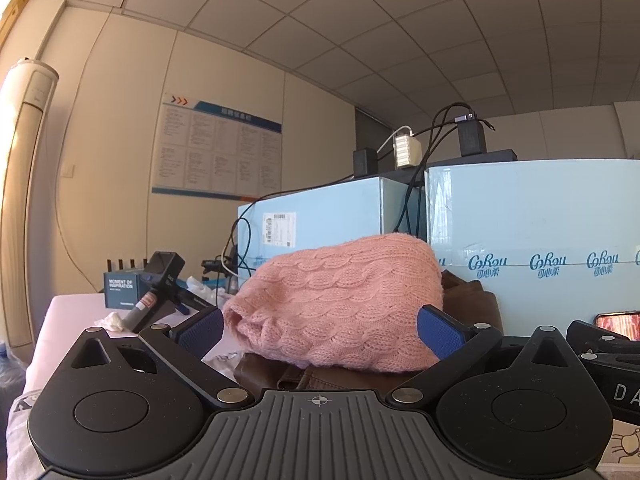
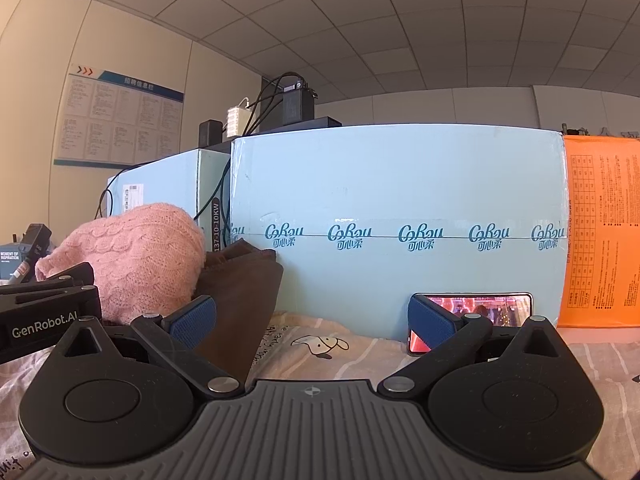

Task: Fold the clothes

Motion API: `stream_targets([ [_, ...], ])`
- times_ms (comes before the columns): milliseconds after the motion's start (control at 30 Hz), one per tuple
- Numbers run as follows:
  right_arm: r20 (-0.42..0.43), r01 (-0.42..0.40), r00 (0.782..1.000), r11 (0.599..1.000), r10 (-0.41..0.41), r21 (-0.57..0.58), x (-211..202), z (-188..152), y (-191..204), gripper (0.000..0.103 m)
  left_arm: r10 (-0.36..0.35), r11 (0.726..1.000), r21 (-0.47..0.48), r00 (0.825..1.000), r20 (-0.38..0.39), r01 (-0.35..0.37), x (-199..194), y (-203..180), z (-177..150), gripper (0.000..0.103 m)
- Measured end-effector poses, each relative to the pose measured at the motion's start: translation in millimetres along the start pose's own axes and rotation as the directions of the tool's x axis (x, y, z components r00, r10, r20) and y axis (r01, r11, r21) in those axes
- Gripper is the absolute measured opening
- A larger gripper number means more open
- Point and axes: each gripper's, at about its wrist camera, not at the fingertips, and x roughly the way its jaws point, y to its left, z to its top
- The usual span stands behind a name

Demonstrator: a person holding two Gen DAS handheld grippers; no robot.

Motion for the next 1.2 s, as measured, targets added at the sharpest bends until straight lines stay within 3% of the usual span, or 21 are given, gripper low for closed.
stream_targets([
  [1200, -0.008, 0.0, 1.0, 1.0, 0.0, -0.005, 1.8, 0.0, 1.1, 0.103, 0.002, 1.0, 0.01, 1.0, -0.001, -0.002, -0.6, -2.1, 0.5, 0.103],
])
